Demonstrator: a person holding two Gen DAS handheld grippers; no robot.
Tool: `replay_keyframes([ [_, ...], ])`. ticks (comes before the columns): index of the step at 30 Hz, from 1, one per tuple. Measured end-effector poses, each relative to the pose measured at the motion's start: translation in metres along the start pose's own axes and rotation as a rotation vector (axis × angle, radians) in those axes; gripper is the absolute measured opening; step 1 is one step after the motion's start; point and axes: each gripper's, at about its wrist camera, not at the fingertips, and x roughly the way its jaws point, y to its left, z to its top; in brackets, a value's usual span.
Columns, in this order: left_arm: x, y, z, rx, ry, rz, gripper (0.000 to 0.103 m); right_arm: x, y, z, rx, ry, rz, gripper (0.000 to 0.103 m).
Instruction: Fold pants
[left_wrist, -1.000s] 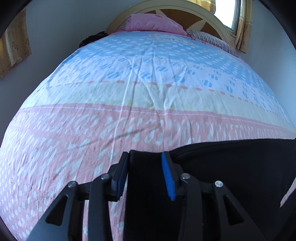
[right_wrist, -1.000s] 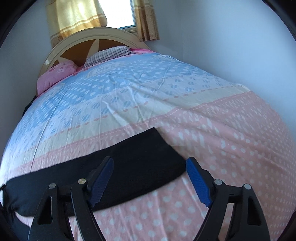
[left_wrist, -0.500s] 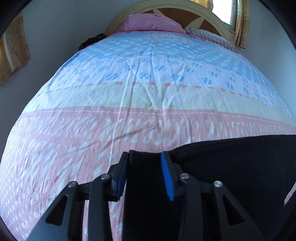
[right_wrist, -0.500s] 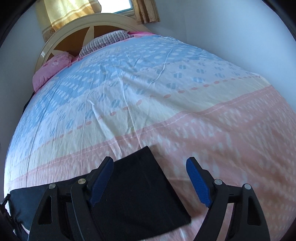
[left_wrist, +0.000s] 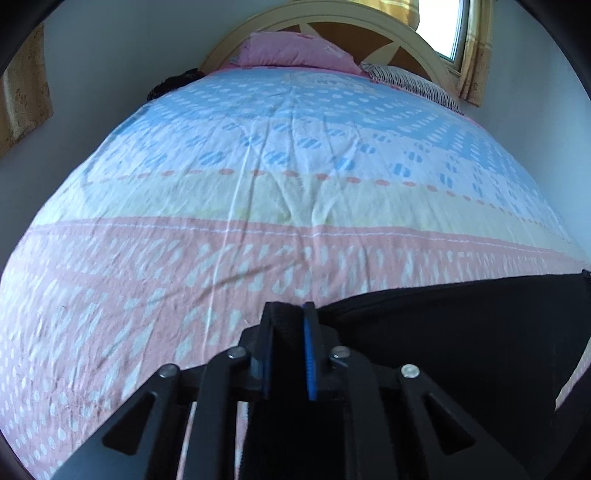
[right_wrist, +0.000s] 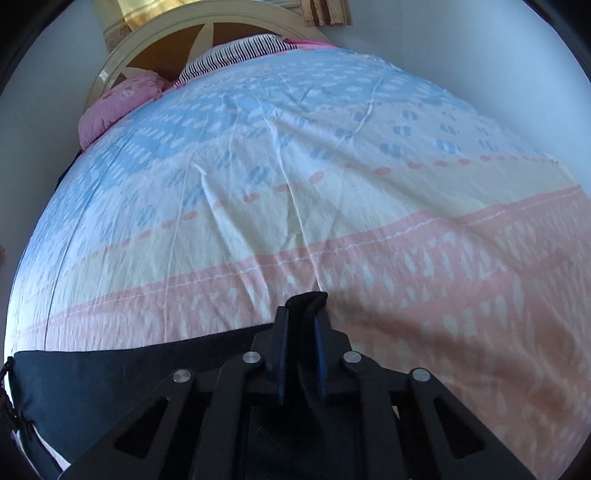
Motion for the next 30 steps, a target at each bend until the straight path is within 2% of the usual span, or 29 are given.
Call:
replay_keyframes([
  [7, -0.044, 0.004, 0.001, -0.012, -0.117, -0.055, 0.013, -0.052, 0.002, -0.012, -0.019, -0.125, 0.021, 0.011],
  [13, -0.079, 0.009, -0.005, -0.026, -0.181, -0.114, 0.013, -0.096, 0.000, -0.025, -0.034, -0.217, 0.039, 0.011],
  [21, -0.114, 0.012, -0.027, -0.040, -0.270, -0.187, 0.013, -0.141, -0.010, -0.064, -0.029, -0.283, 0.071, 0.011],
  [30, -0.142, 0.023, -0.065, -0.038, -0.298, -0.221, 0.013, -0.172, -0.027, -0.113, -0.014, -0.297, 0.086, 0.011],
])
